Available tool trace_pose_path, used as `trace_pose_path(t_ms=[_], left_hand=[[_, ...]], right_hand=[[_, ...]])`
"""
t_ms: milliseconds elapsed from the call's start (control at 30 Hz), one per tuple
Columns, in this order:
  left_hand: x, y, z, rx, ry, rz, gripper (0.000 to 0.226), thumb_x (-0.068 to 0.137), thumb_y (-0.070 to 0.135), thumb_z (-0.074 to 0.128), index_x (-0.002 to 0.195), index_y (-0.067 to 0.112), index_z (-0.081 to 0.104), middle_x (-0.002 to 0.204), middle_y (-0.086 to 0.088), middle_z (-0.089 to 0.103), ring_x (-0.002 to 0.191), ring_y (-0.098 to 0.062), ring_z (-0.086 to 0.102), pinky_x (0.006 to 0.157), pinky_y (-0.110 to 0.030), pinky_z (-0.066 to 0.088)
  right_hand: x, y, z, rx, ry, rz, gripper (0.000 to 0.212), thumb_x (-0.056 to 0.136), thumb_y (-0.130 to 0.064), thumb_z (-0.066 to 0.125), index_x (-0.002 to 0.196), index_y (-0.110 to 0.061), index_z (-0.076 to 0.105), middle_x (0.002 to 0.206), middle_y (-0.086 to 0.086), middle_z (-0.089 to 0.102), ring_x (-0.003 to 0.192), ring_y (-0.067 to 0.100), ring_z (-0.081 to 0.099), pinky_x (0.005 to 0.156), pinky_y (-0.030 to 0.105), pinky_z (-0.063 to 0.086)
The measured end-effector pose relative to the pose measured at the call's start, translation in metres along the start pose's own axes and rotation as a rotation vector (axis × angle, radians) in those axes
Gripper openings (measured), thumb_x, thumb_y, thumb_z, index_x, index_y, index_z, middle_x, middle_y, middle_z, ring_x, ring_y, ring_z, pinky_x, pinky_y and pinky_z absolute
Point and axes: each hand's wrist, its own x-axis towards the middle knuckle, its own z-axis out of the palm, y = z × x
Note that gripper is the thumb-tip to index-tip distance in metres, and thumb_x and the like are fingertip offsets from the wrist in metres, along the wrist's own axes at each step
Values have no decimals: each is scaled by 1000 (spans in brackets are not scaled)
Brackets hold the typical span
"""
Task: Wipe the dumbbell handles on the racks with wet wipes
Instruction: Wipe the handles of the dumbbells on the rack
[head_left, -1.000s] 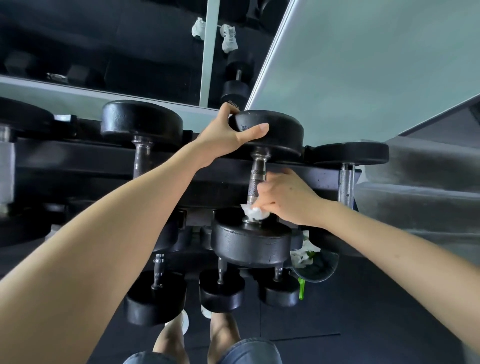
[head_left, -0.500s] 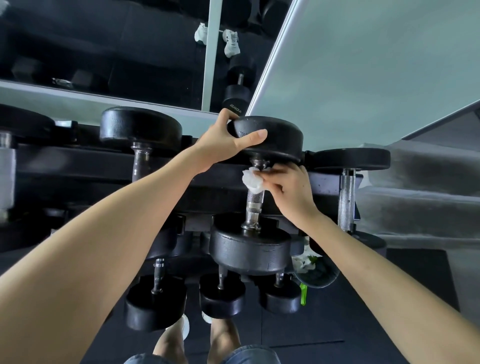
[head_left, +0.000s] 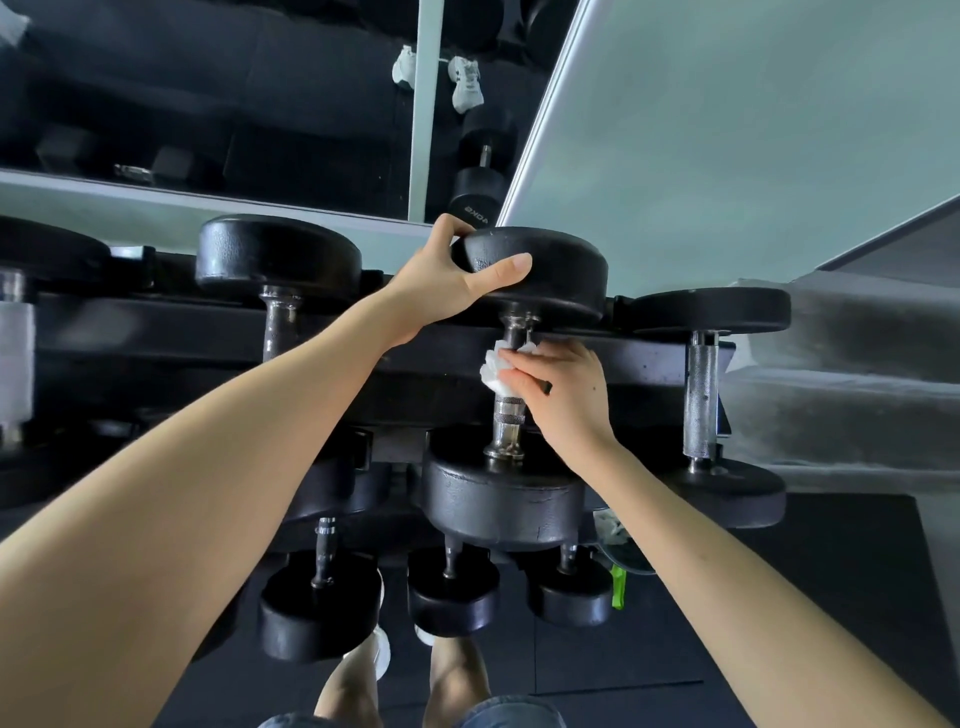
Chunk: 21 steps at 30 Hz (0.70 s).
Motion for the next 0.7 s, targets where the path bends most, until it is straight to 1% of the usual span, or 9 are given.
trace_pose_path(t_ms=[133, 200, 300, 367, 433, 500, 567, 633, 700], left_hand=[[-1, 0, 0, -4, -2, -4, 61, 73, 61, 67, 116, 28, 38, 98, 15, 48, 96, -9, 49, 70, -19, 38], [0, 0, 0, -9, -4, -7, 59, 74, 60, 67, 115, 29, 37, 98, 15, 47, 97, -10, 48, 72, -21, 37], [1, -1, 0, -9, -2, -7, 59, 74, 60, 66, 116, 29, 37, 99, 18, 45, 101, -12, 47, 77, -24, 36], [2, -2, 0, -6, -1, -6, 59, 75, 60, 66, 116, 29, 37, 97, 18, 44, 101, -13, 47, 78, -24, 35], [2, -3, 0, 0, -3, -9, 59, 74, 61, 66, 115, 31, 37, 96, 17, 44, 100, -14, 47, 79, -25, 36], [3, -4, 1, -1, 0, -9, 58, 73, 61, 66, 114, 32, 37, 98, 16, 44, 101, -14, 47, 81, -25, 36], [4, -4, 1, -7, 2, -9, 58, 73, 61, 66, 115, 32, 38, 102, 14, 45, 104, -15, 46, 83, -26, 36], [3, -3, 1, -11, 5, -1, 57, 74, 60, 66, 115, 32, 38, 101, 16, 45, 103, -13, 47, 79, -23, 36], [3, -3, 1, -9, 0, 2, 57, 74, 59, 66, 115, 32, 38, 98, 17, 45, 98, -10, 47, 73, -20, 36]], right_hand=[[-17, 1, -4, -70, -50, -131, 21, 83, -32, 57, 89, -28, 77, 60, -10, 56, 66, 16, 41, 70, 26, 23], [-3, 3, -10, -162, -55, -206, 21, 83, -32, 56, 84, -32, 77, 63, -12, 62, 67, 19, 50, 72, 26, 26], [23, 0, -13, -107, 61, -83, 25, 85, -35, 52, 87, -32, 76, 83, -9, 73, 82, 15, 63, 79, 22, 30], [13, -2, -7, -91, 80, -60, 22, 85, -29, 55, 84, -25, 77, 78, -7, 73, 72, 20, 63, 72, 25, 35], [-9, -1, -2, -168, 54, -155, 19, 82, -25, 58, 85, -25, 77, 70, -10, 69, 60, 21, 56, 65, 26, 36], [-10, -7, -7, -234, 27, -186, 30, 81, -35, 49, 86, -26, 77, 69, -12, 68, 62, 20, 57, 66, 26, 38], [12, -15, -11, -248, 72, -82, 45, 78, -44, 35, 79, -24, 76, 69, -9, 69, 68, 18, 62, 69, 22, 36], [23, -21, -8, -208, 176, -13, 40, 80, -43, 40, 75, -26, 76, 69, -6, 71, 67, 19, 65, 64, 21, 39], [12, -19, -4, -155, 144, 43, 33, 87, -35, 44, 91, -26, 76, 77, -2, 73, 72, 23, 65, 62, 24, 40]])
